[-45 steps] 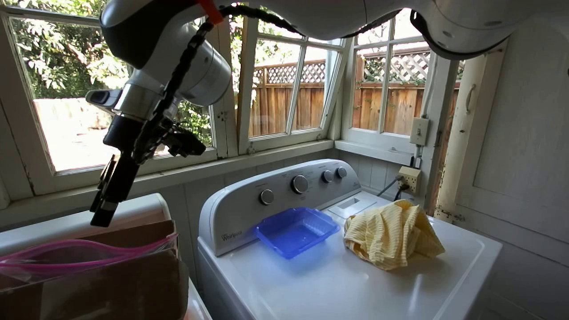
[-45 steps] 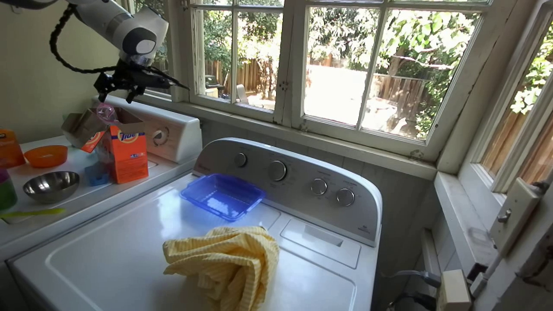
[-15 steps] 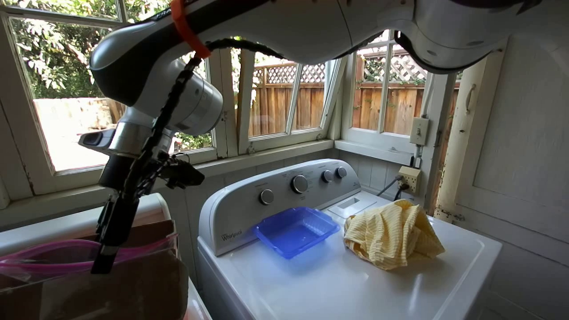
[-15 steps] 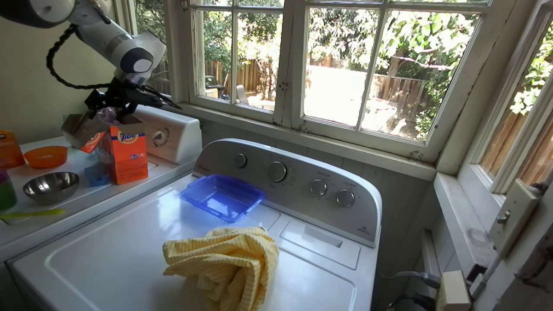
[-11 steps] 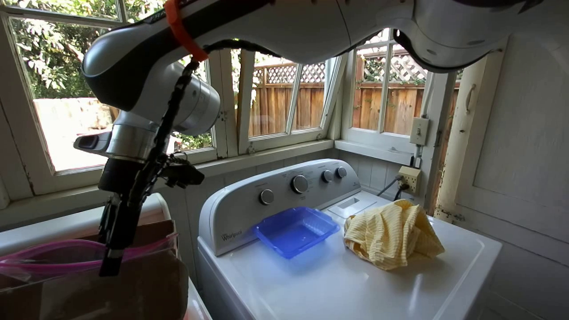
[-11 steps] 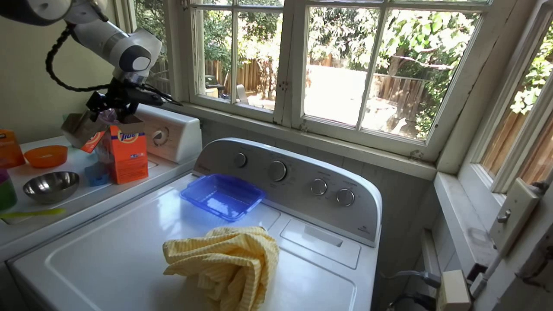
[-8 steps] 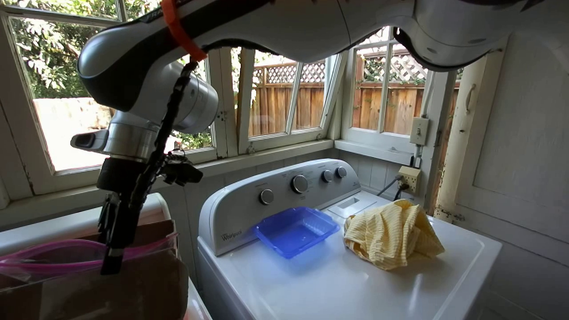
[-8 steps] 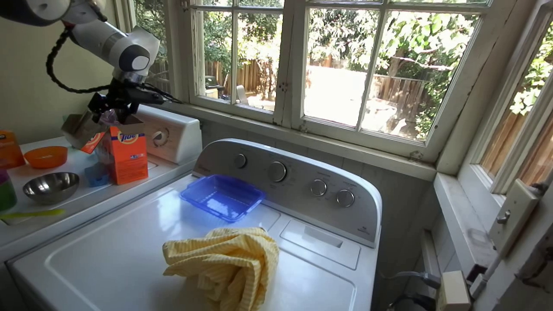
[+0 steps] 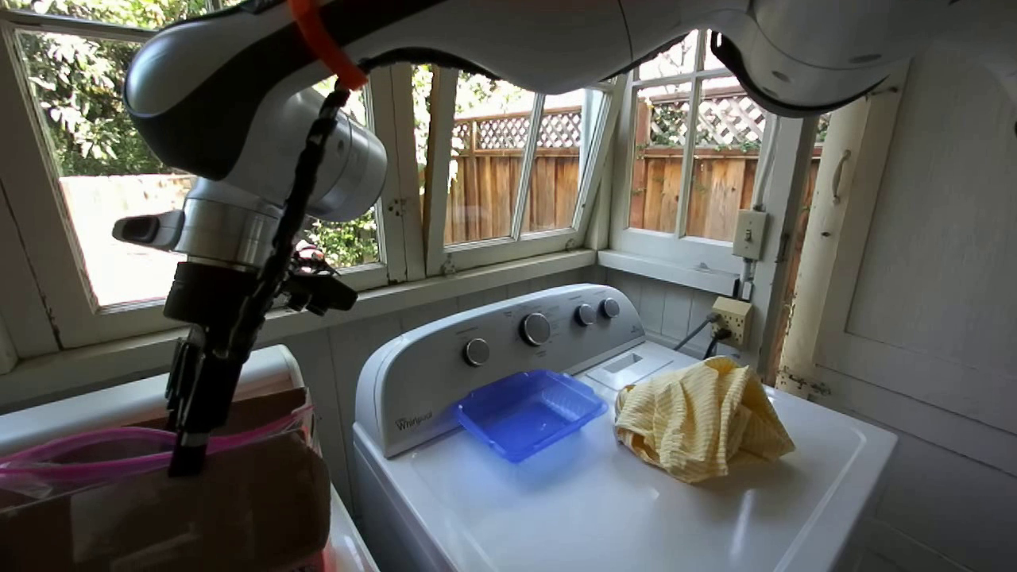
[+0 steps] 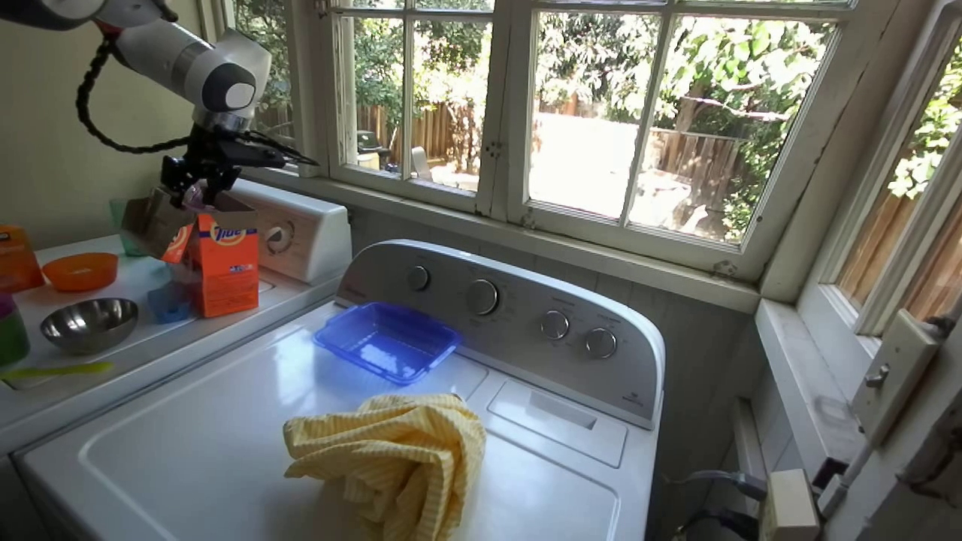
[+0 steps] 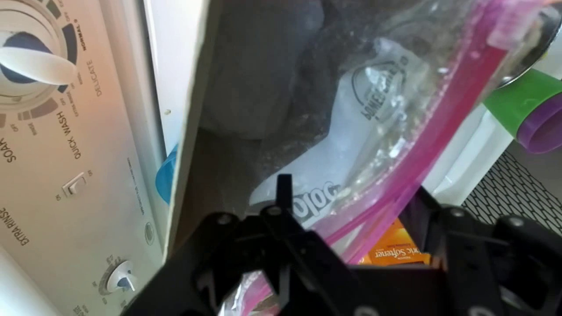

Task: Remove the plastic from the box

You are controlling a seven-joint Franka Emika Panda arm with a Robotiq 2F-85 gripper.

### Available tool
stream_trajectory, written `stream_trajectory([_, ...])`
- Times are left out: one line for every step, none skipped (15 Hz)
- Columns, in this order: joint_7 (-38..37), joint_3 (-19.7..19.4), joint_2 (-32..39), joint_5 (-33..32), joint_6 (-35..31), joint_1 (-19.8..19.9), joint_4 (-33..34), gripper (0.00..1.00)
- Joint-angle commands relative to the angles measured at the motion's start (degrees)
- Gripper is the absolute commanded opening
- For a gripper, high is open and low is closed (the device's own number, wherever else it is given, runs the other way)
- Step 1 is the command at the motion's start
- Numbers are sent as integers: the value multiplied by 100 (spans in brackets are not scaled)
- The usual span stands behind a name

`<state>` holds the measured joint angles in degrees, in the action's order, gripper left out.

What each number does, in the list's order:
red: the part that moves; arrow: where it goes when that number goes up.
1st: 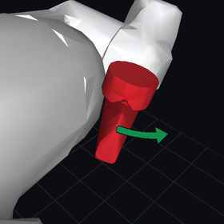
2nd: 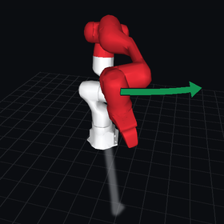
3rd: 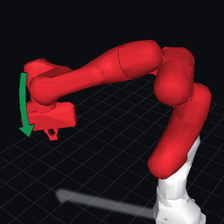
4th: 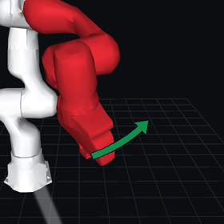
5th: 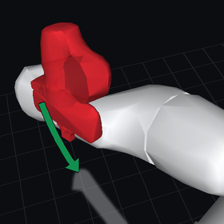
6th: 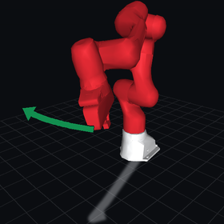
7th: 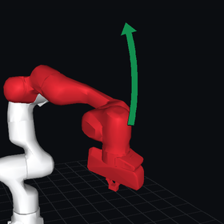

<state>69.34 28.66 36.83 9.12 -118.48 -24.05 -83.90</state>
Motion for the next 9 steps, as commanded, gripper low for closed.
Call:
stream_trajectory([-3,-104,-72,-126,-112,-96,-28,34])
stream_trajectory([8,-95,-86,-109,-118,-88,-27,33])
stream_trajectory([10,-95,-105,-104,-116,-84,-27,34])
stream_trajectory([15,-90,-122,-88,-122,-74,-31,32])
stream_trajectory([23,-85,-137,-74,-117,-64,-37,38])
stream_trajectory([33,-79,-147,-55,-126,-53,-48,45])
stream_trajectory([42,-73,-152,-40,-122,-44,-53,49])
stream_trajectory([49,-64,-154,-21,-123,-34,-58,51])
stream_trajectory([48,-65,-158,-20,-121,-32,-61,59])
